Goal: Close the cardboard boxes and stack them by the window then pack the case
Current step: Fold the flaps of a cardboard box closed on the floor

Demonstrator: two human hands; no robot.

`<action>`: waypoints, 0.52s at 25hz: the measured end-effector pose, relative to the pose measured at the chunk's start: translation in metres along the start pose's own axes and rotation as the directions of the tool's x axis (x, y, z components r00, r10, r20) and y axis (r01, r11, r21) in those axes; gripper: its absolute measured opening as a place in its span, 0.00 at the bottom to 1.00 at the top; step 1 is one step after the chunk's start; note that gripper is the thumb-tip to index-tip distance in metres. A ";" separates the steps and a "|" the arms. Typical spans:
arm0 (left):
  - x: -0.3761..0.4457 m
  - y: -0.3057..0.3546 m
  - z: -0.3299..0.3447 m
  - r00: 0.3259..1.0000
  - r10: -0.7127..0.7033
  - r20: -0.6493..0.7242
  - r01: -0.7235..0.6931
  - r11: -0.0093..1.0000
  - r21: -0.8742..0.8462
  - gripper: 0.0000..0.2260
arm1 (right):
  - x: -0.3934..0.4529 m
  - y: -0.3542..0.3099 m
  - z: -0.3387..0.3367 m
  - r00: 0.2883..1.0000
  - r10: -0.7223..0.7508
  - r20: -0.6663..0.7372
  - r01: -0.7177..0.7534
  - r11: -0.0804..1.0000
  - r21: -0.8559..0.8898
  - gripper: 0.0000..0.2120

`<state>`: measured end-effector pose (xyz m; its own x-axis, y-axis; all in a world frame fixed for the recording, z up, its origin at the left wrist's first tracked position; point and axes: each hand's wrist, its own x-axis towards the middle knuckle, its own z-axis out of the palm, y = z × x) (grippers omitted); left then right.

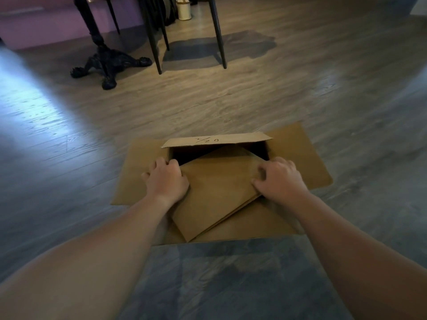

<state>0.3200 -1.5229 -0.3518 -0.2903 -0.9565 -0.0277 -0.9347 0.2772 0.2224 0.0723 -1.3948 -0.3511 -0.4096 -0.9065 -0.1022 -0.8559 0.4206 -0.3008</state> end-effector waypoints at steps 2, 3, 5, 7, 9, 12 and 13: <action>-0.011 -0.009 -0.003 0.996 -0.084 -0.032 0.085 0.996 0.041 0.14 | 0.012 0.001 0.003 0.991 0.060 0.121 -0.051 0.996 -0.071 0.27; -0.016 -0.013 -0.004 0.988 -0.150 -0.023 0.150 0.988 0.034 0.15 | 0.016 0.001 0.005 0.985 0.070 0.155 -0.052 0.992 -0.118 0.29; -0.023 -0.017 -0.008 0.969 -0.242 0.041 0.241 0.970 0.031 0.18 | 0.021 0.001 0.006 0.983 0.070 0.171 -0.040 0.984 -0.173 0.31; -0.028 -0.017 -0.010 0.965 -0.249 0.087 0.251 0.968 -0.019 0.15 | 0.023 0.001 0.003 0.985 0.070 0.155 -0.042 0.984 -0.172 0.31; -0.030 -0.010 -0.015 0.967 -0.242 0.082 0.249 0.964 -0.094 0.11 | 0.023 0.001 0.000 0.986 0.066 0.151 -0.047 0.991 -0.123 0.30; -0.021 0.009 -0.022 0.967 -0.242 0.075 0.251 0.954 -0.163 0.10 | 0.020 0.002 -0.003 0.969 0.122 0.214 -0.124 0.992 -0.004 0.34; -0.015 0.014 -0.022 0.964 -0.245 0.099 0.260 0.947 -0.189 0.09 | 0.019 0.003 -0.003 0.965 0.142 0.221 -0.145 0.989 -0.001 0.35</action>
<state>0.3160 -1.5064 -0.3264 -0.0709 -0.9814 -0.1782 -0.9219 -0.0037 0.3874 0.0609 -1.4103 -0.3512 -0.4467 -0.8231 -0.3507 -0.7877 0.5476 -0.2820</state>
